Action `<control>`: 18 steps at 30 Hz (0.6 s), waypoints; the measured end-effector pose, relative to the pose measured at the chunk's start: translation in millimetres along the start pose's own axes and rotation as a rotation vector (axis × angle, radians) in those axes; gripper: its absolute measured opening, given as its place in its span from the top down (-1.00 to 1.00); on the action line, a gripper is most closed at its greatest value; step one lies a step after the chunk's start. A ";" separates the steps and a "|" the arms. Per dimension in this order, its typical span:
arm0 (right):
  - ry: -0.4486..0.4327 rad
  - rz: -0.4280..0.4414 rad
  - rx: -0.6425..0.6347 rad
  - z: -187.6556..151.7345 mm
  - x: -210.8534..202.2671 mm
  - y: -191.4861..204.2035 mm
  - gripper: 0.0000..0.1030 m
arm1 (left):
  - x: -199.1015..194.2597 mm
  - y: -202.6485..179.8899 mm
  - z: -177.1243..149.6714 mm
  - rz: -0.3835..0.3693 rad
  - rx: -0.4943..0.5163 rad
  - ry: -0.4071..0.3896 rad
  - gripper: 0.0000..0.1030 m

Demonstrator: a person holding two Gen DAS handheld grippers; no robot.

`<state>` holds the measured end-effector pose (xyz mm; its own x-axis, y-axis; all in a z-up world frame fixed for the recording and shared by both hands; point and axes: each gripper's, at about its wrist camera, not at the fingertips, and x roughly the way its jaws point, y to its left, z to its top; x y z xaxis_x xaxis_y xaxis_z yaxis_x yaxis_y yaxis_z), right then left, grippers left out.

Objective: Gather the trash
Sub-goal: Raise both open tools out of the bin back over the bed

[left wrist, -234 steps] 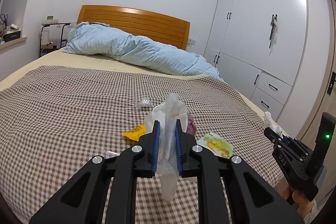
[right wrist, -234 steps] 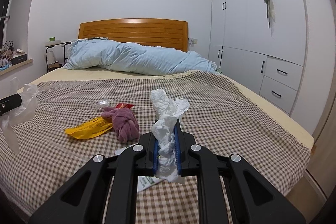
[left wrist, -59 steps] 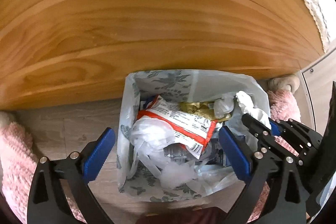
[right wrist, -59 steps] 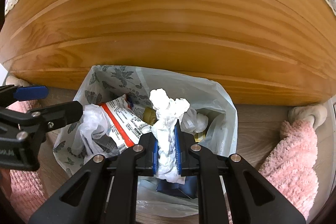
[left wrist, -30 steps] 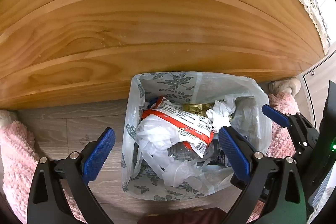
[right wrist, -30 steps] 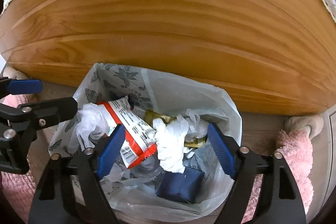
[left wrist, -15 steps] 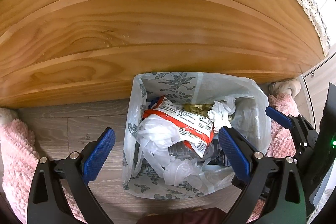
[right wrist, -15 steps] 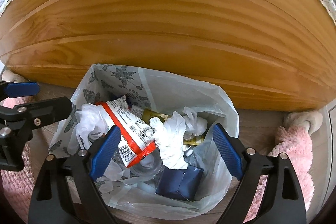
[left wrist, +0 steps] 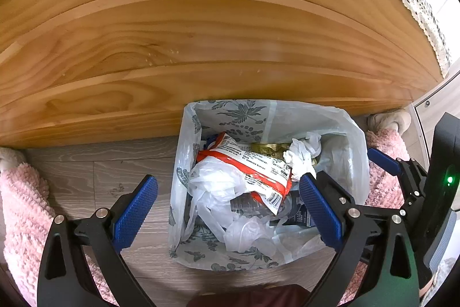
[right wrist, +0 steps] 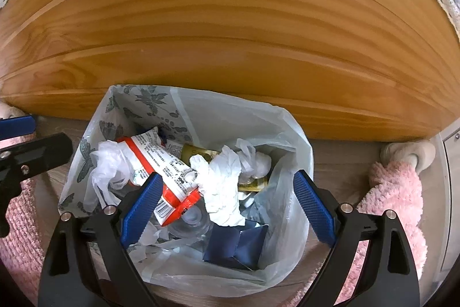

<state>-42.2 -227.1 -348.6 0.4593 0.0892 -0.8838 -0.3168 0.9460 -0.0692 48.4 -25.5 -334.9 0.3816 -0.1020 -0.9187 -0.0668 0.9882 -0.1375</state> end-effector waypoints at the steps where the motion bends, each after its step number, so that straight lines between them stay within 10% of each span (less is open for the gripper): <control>1: 0.008 -0.005 0.001 -0.2 0.5 -0.3 -0.71 | -0.1 0.0 -0.1 -0.001 0.000 0.000 -0.85; 18: 0.134 -0.003 0.061 10.2 -11.6 -1.5 -0.71 | -11.2 2.0 -1.1 0.014 0.027 -0.032 -0.85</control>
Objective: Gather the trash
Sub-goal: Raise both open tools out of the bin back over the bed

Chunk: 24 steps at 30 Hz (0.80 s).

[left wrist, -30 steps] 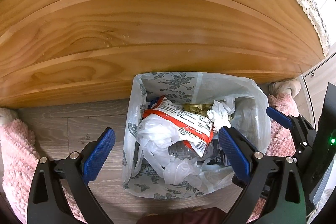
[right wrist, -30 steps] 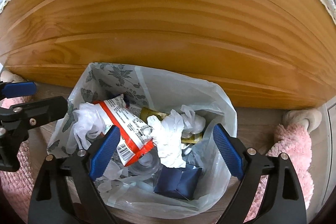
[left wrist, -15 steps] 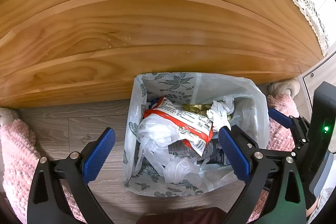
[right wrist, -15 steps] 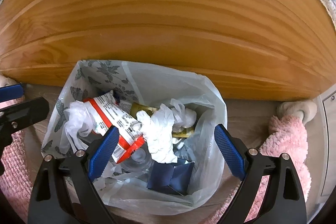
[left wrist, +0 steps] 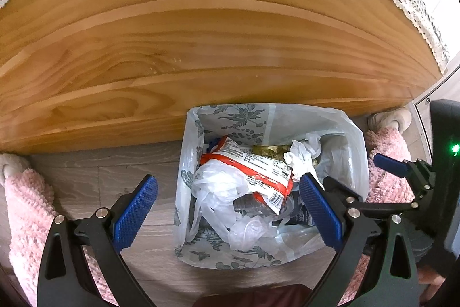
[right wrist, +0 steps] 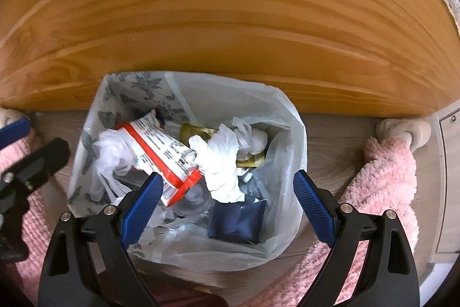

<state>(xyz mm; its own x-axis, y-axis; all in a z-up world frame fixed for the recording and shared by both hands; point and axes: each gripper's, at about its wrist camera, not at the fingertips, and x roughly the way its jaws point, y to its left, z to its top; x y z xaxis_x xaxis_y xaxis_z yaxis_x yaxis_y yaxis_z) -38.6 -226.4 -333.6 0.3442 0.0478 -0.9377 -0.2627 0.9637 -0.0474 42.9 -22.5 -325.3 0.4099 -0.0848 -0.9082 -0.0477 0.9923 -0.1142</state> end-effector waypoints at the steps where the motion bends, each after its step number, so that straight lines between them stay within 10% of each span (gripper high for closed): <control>1: -0.009 0.018 0.014 1.0 -4.2 -2.6 -0.71 | -2.6 -0.2 0.3 0.002 0.003 -0.006 -0.85; 24: -0.451 0.076 0.149 44.7 -138.9 -63.1 -0.84 | -120.7 -14.0 41.2 -0.023 0.142 -0.309 -0.85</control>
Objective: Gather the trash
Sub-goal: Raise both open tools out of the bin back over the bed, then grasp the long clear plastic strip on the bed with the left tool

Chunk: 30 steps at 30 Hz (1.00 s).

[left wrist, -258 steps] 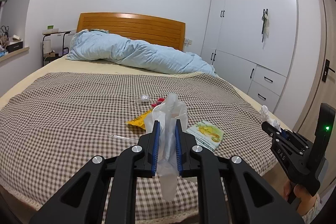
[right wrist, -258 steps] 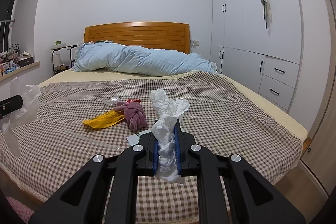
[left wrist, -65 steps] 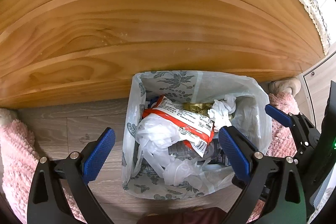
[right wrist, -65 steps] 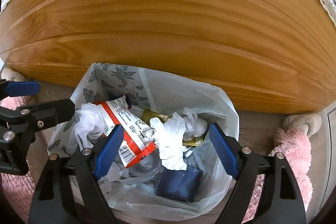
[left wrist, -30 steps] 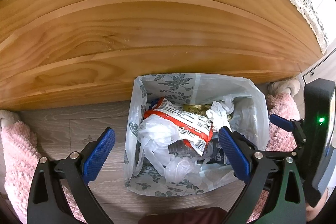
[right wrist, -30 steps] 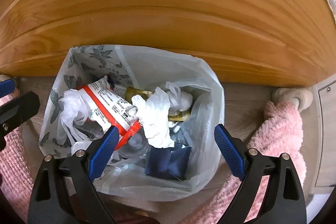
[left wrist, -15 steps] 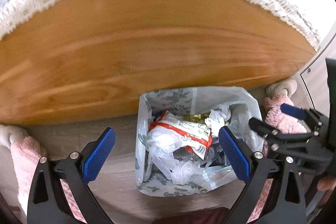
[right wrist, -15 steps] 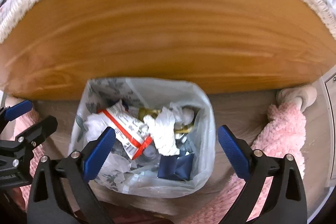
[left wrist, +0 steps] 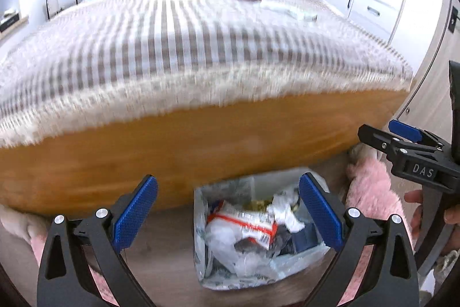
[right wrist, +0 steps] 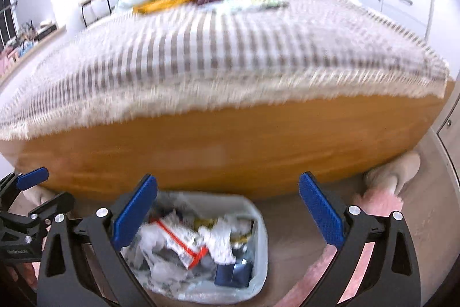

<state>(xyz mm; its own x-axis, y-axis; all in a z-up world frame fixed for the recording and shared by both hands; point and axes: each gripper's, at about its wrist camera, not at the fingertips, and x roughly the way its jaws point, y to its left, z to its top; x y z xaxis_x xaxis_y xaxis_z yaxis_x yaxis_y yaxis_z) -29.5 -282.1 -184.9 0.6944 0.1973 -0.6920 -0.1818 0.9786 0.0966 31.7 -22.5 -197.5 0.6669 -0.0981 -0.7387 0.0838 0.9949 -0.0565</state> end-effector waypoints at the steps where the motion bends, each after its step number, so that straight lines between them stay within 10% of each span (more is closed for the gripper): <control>1: -0.028 -0.004 0.001 4.7 -4.9 -1.9 -0.84 | -5.3 -1.5 4.9 0.002 0.006 -0.021 -0.85; 14: -0.315 -0.064 0.003 53.1 -49.3 -22.8 -0.84 | -42.9 -3.3 68.7 0.006 0.041 -0.194 -0.85; 30: -0.394 -0.057 0.026 103.9 -41.1 -21.8 -0.84 | -28.8 5.2 144.6 0.009 0.003 -0.246 -0.85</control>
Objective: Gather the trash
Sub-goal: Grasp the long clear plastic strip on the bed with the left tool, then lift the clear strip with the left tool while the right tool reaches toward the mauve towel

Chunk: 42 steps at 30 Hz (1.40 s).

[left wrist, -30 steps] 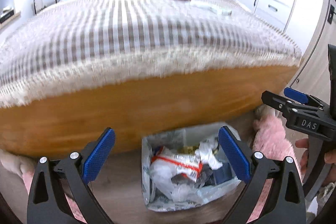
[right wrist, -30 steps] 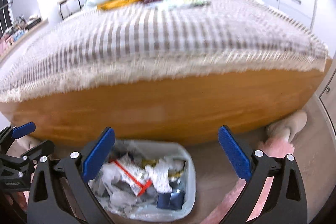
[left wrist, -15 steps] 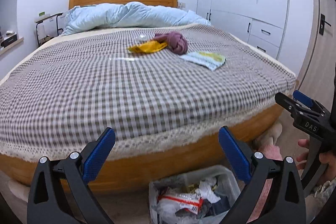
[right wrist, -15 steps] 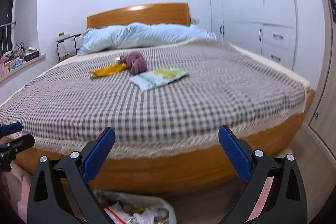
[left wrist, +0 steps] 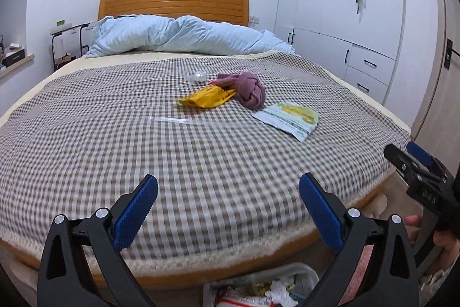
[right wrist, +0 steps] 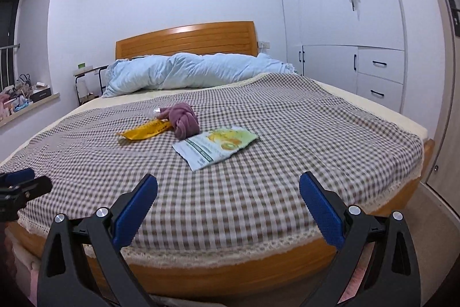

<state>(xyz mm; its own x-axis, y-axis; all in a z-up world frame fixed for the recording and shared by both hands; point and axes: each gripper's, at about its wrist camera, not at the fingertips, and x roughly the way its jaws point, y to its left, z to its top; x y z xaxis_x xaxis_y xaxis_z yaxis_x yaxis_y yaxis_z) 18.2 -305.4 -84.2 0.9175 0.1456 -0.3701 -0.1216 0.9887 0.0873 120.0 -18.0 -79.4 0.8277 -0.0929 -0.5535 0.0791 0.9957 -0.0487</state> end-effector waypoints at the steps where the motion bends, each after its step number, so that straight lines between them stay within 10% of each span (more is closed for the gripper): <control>1: -0.001 0.002 0.001 1.1 2.6 0.5 -0.84 | 6.1 0.6 4.8 0.009 0.004 0.006 -0.85; 12: 0.022 0.004 0.004 0.9 29.0 -2.8 -0.84 | 103.2 18.0 56.5 0.071 0.125 0.125 -0.85; 21: 0.057 -0.059 0.057 -12.3 37.7 -25.4 -0.84 | 202.5 9.2 58.9 0.205 0.627 0.299 -0.88; 29: 0.078 -0.100 0.127 -20.9 37.7 -45.6 -0.84 | 225.1 20.8 73.8 0.047 0.628 0.388 -0.84; 38: 0.102 -0.114 0.154 -27.4 28.4 -54.0 -0.84 | 213.6 -0.6 64.7 -0.106 0.632 0.423 0.77; 42: 0.094 -0.117 0.153 -27.2 18.7 -54.3 -0.84 | 204.4 -13.7 59.9 -0.105 0.635 0.400 0.95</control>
<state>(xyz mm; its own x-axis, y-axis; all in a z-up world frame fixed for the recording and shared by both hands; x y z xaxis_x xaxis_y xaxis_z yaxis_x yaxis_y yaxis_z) 31.7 -355.5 -121.0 0.8820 0.0400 -0.4696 0.0490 0.9832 0.1757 321.3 -50.8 -142.1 0.5430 -0.0587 -0.8377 0.5517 0.7770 0.3032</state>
